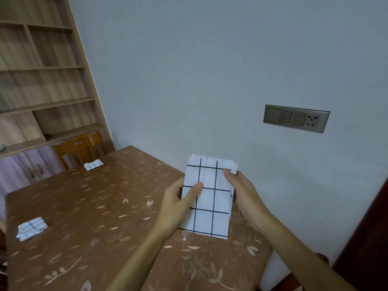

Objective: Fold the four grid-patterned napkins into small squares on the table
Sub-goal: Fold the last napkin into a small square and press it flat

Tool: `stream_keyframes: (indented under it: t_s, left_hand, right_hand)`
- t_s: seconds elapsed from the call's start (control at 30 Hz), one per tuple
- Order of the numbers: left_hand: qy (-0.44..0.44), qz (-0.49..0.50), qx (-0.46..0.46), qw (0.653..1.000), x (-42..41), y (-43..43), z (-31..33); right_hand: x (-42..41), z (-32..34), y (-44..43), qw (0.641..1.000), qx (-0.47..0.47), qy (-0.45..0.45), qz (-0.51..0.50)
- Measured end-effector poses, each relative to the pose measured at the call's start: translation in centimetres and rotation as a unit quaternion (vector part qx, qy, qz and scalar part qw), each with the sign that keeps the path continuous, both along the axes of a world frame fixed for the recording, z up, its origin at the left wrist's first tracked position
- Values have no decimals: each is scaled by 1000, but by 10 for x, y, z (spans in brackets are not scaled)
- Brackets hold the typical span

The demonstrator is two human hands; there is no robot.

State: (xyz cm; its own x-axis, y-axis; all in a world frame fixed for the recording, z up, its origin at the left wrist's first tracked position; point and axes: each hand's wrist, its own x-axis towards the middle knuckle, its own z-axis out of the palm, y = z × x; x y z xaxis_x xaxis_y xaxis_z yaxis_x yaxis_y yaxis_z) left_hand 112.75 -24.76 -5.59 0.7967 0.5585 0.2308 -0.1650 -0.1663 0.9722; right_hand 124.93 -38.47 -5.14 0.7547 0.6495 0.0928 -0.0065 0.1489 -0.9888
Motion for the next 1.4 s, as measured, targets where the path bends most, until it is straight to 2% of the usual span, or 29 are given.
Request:
stream_keyframes:
  t_s: [0.23, 0.33, 0.47, 0.63, 0.73, 0.87, 1.03, 1.2, 1.27, 1.33, 1.4]
  left_hand:
    - [-8, -27, 1, 1000, 6, -15, -1]
    - [-31, -12, 4, 999, 5, -13, 0]
    - [-45, 6, 0, 999, 3, -3, 1]
    - [24, -80, 14, 996, -9, 13, 2]
    - [55, -99, 31, 993, -18, 21, 1]
    - [39, -108, 2, 993, -22, 32, -2]
    - [31, -107, -37, 993, -20, 37, -9]
    - [21, -92, -115, 989, -14, 30, -7]
    - [9, -79, -84, 993, -15, 27, -6]
    - [-5, -46, -5, 999, -14, 27, -12]
    - [-17, -25, 47, 998, -13, 25, -15]
  right_hand:
    - [-20, 9, 15, 996, 5, 16, -85]
    - [-19, 9, 8, 999, 16, 18, -33]
    - [-15, 1, -4, 997, -26, 1, 67]
    - [-6, -4, -11, 998, -26, -38, 31]
    - [2, -8, -15, 998, -28, -51, 28]
    - [8, -12, -19, 997, -15, -53, 54]
    - [11, -16, -22, 997, -18, -61, 36]
    - [14, -20, -20, 998, -32, -42, 35]
    - [14, -19, -19, 999, -18, 0, 31]
    - [13, -16, -17, 999, -1, 50, 18]
    - [12, -20, -14, 998, -29, 48, 22]
